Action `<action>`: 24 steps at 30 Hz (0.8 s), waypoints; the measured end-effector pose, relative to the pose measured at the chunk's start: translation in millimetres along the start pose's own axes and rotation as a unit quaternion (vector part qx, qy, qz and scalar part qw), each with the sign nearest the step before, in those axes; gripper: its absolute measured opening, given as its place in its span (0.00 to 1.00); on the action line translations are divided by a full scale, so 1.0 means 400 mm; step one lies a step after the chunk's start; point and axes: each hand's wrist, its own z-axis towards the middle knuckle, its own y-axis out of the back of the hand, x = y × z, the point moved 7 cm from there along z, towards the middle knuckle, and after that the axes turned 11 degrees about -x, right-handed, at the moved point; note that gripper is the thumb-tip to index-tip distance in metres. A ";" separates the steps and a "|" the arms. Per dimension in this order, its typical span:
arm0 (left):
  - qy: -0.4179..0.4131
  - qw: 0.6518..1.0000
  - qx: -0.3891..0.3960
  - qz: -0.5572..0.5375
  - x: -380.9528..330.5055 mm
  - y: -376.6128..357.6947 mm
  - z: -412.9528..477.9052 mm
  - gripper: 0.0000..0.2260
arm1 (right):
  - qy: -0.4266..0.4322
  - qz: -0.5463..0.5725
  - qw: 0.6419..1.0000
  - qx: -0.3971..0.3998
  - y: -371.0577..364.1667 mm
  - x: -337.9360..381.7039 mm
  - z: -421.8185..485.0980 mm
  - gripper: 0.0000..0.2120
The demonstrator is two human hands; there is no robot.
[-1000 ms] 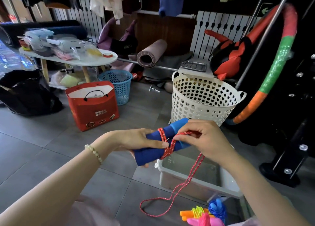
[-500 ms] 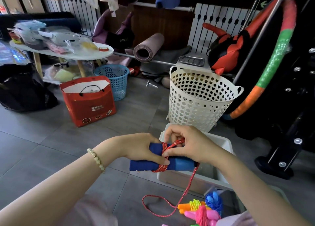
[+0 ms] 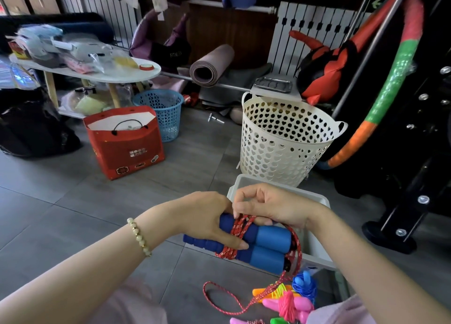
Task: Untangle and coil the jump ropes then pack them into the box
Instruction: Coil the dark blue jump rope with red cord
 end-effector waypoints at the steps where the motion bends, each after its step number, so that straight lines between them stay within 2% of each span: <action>1: -0.013 1.000 -0.007 0.008 -0.004 0.002 -0.002 0.17 | -0.023 0.018 0.999 0.026 -0.006 -0.003 -0.004 0.10; 3: -0.035 0.999 -0.003 -0.034 -0.015 0.002 -0.008 0.14 | -0.047 0.041 0.995 0.077 -0.019 0.000 -0.013 0.16; 6: -0.039 0.986 0.035 -0.157 -0.025 0.007 -0.023 0.08 | -0.047 0.059 0.990 0.117 -0.017 0.016 -0.030 0.24; 8: -0.035 0.973 0.048 -0.225 -0.019 0.024 -0.031 0.06 | -0.057 0.045 0.994 0.076 0.016 0.010 -0.038 0.29; 10: -0.032 0.961 0.036 -0.272 -0.002 0.056 -0.040 0.06 | -0.080 0.049 0.996 0.000 0.057 -0.013 -0.043 0.36; 12: -0.054 0.942 0.020 -0.331 0.003 0.092 -0.049 0.11 | -0.117 0.115 0.985 -0.052 0.066 -0.022 -0.050 0.52; 13: -0.065 0.928 0.006 -0.366 0.004 0.106 -0.052 0.13 | -0.128 0.153 0.977 -0.077 0.063 -0.021 -0.047 0.55; 14: -0.066 0.914 -0.017 -0.399 0.005 0.119 -0.051 0.15 | -0.099 0.181 0.974 -0.089 0.056 -0.016 -0.041 0.49; 16: -0.025 0.898 -0.092 -0.430 0.032 0.136 -0.037 0.24 | -0.058 0.239 0.964 -0.104 0.032 0.010 -0.027 0.22; 17: 0.008 0.891 -0.131 -0.435 0.055 0.140 -0.029 0.29 | -0.040 0.272 0.957 -0.089 0.009 0.037 -0.024 0.19; 19: 0.061 0.871 -0.175 -0.454 0.082 0.132 -0.018 0.28 | -0.009 0.312 0.945 -0.102 -0.001 0.057 -0.019 0.28; 21: 0.107 0.848 -0.191 -0.483 0.096 0.114 -0.007 0.20 | 0.026 0.315 0.941 -0.123 0.001 0.058 -0.011 0.34; 22: 0.128 0.838 -0.196 -0.494 0.098 0.105 -0.001 0.17 | 0.042 0.291 0.946 -0.139 0.005 0.047 -0.008 0.36; 24: 0.154 0.816 -0.216 -0.513 0.110 0.090 0.015 0.18 | 0.063 0.184 0.966 -0.171 0.009 0.047 -0.007 0.39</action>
